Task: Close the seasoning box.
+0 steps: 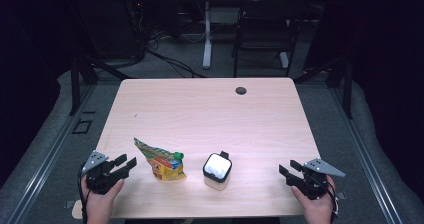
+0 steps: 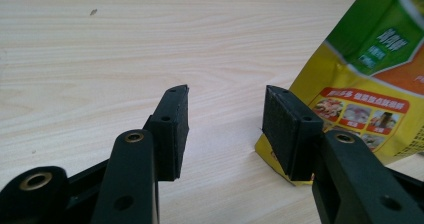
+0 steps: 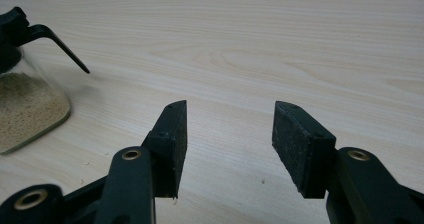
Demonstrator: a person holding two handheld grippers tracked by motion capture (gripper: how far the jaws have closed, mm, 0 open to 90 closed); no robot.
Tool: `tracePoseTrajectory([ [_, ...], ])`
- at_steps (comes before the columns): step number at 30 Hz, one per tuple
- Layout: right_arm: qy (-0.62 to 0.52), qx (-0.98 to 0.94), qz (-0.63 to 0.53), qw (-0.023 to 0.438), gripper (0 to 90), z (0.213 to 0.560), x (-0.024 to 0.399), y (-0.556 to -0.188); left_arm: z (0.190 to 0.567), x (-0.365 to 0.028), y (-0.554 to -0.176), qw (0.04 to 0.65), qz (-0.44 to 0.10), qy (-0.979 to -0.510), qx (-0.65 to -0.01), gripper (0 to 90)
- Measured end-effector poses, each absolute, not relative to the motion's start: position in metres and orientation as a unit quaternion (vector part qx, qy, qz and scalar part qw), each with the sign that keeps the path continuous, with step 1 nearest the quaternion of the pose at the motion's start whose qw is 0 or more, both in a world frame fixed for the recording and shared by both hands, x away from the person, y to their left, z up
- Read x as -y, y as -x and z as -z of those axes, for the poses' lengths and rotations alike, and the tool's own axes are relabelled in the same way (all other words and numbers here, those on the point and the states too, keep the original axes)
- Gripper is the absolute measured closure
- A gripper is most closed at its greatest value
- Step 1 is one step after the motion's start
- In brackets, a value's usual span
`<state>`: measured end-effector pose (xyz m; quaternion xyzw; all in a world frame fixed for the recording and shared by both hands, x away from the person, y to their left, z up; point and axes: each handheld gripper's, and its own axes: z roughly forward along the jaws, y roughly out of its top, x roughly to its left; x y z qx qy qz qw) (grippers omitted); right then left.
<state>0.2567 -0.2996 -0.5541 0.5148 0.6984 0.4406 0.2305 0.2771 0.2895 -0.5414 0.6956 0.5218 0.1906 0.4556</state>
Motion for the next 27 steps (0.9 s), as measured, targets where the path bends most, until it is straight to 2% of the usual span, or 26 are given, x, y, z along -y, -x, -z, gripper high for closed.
tracePoseTrajectory([
  [27,-0.529,-0.699,-0.428,0.220,47.2,0.567,0.297,-0.260,0.556,-0.293,-0.285,0.435,-0.183,-0.697,-0.540,51.2],
])
